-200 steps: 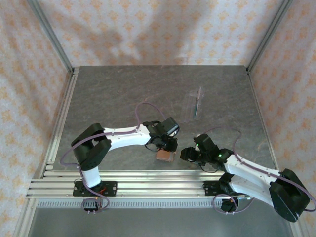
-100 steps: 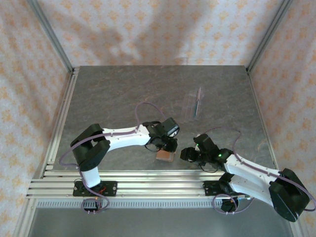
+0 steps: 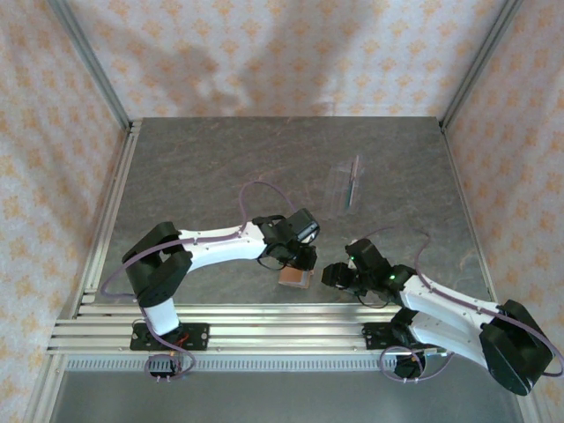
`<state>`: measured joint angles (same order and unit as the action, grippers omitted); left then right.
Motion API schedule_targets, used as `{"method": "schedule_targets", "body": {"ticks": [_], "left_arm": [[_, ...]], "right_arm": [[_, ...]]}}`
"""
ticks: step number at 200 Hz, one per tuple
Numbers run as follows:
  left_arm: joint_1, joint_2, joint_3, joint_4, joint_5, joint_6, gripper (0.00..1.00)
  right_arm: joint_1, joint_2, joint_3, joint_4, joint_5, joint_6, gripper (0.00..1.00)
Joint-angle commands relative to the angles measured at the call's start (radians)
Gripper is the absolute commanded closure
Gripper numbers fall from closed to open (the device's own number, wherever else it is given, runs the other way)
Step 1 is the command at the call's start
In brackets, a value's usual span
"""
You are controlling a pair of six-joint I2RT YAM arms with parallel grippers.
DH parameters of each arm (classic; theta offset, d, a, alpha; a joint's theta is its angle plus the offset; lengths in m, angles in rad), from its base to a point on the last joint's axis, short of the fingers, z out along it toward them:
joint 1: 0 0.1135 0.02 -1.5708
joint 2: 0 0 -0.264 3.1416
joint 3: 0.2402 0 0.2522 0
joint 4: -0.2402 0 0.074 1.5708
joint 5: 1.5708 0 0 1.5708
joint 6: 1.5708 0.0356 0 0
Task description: Put the credit cards into the card holder
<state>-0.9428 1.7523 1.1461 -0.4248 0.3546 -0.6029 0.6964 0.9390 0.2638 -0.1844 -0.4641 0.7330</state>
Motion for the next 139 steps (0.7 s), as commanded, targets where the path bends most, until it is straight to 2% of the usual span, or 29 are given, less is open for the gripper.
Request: {"method": "schedule_targets", "body": {"ticks": [1,27,42,47,61,85,99,119,132,139], "left_arm": [[-0.01,-0.028,0.03,-0.034,-0.022,0.008,0.84],[-0.011,-0.022,0.03,-0.031,-0.012,0.009,0.91],[-0.01,-0.02,0.03,-0.028,-0.012,0.009,0.91],[-0.011,-0.02,0.029,-0.028,-0.013,0.009,0.89],[-0.01,-0.019,0.029,-0.027,-0.012,0.009,0.76],[-0.011,-0.014,0.029,-0.022,0.0,0.008,0.75],[-0.011,-0.011,0.03,-0.02,0.004,0.008,0.77],[-0.012,-0.01,0.029,-0.019,0.009,0.009,0.89],[-0.012,-0.008,0.03,-0.017,0.011,0.009,0.89],[-0.011,-0.007,0.032,-0.018,0.009,0.009,0.84]], "right_arm": [[-0.003,0.021,-0.002,0.0,0.037,-0.012,0.49],[-0.003,0.02,-0.002,-0.001,0.039,-0.01,0.49],[-0.003,0.021,-0.002,-0.002,0.041,-0.011,0.48],[-0.003,0.021,-0.001,-0.003,0.041,-0.01,0.48],[-0.003,0.021,0.0,-0.005,0.044,-0.01,0.48],[-0.003,0.023,-0.001,-0.005,0.044,-0.01,0.48],[-0.003,0.023,0.0,-0.005,0.044,-0.009,0.48],[-0.003,0.023,0.003,-0.006,0.044,-0.01,0.48],[-0.003,0.025,0.002,-0.007,0.045,-0.012,0.48],[-0.003,0.027,0.002,-0.006,0.046,-0.011,0.48]]}}
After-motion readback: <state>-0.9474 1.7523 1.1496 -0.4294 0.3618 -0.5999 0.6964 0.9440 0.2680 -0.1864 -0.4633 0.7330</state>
